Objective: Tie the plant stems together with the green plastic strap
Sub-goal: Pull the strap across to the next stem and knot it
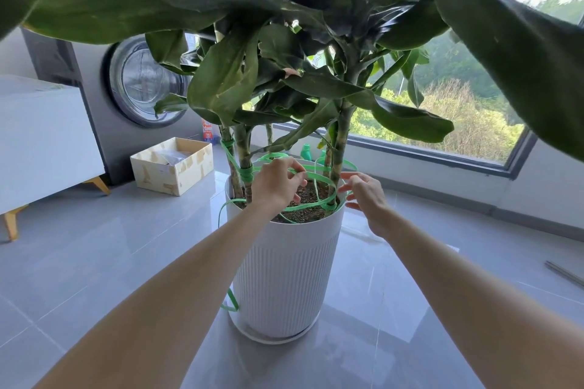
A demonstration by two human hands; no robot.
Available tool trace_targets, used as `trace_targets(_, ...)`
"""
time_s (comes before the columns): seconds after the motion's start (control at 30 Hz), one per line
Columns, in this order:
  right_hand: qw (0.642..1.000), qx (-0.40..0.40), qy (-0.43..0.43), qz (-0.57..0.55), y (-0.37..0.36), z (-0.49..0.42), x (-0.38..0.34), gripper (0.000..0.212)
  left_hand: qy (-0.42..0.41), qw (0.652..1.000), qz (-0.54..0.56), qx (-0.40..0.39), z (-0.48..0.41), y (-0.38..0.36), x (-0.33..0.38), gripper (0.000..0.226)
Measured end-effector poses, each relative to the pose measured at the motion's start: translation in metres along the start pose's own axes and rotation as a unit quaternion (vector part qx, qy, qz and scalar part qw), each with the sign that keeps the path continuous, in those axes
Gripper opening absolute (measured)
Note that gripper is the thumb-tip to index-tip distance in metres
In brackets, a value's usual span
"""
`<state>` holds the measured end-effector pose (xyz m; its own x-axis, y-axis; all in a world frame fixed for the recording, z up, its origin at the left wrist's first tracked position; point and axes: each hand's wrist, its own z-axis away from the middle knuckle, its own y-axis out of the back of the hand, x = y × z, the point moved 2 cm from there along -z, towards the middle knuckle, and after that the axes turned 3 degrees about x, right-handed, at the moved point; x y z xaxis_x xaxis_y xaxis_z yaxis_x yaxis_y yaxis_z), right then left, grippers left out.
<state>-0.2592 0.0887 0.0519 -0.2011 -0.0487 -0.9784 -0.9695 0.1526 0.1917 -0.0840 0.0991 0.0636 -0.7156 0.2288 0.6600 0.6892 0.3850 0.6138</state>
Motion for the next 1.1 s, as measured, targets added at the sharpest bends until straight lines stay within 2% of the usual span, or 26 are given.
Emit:
trace_targets(0.27, 0.983, -0.096, -0.076, -0.135, -0.021, -0.007, -0.007, 0.032, 0.025, 0.998, -0.036, 0.044, -0.003, -0.007, 0.002, 0.015)
trace_targets(0.6, 0.977, -0.156, -0.067, -0.125, -0.02, -0.021, 0.001, 0.046, 0.03, 0.997, -0.025, 0.064, -0.014, -0.014, -0.004, 0.01)
trace_targets(0.73, 0.974, -0.174, -0.077, -0.127, -0.019, -0.027, 0.008, 0.059, 0.035, 0.997, -0.017, 0.067, -0.015, -0.014, -0.004, 0.008)
trace_targets(0.93, 0.974, -0.145, -0.095, -0.145, -0.022, -0.027, 0.005, 0.058, 0.025, 0.998, 0.012, 0.055, -0.013, -0.012, 0.0, 0.007)
trace_targets(1.1, 0.949, -0.135, -0.114, -0.261, -0.03, -0.029, 0.004, 0.041, 0.019, 0.998, 0.022, 0.049, -0.012, -0.01, 0.002, 0.007)
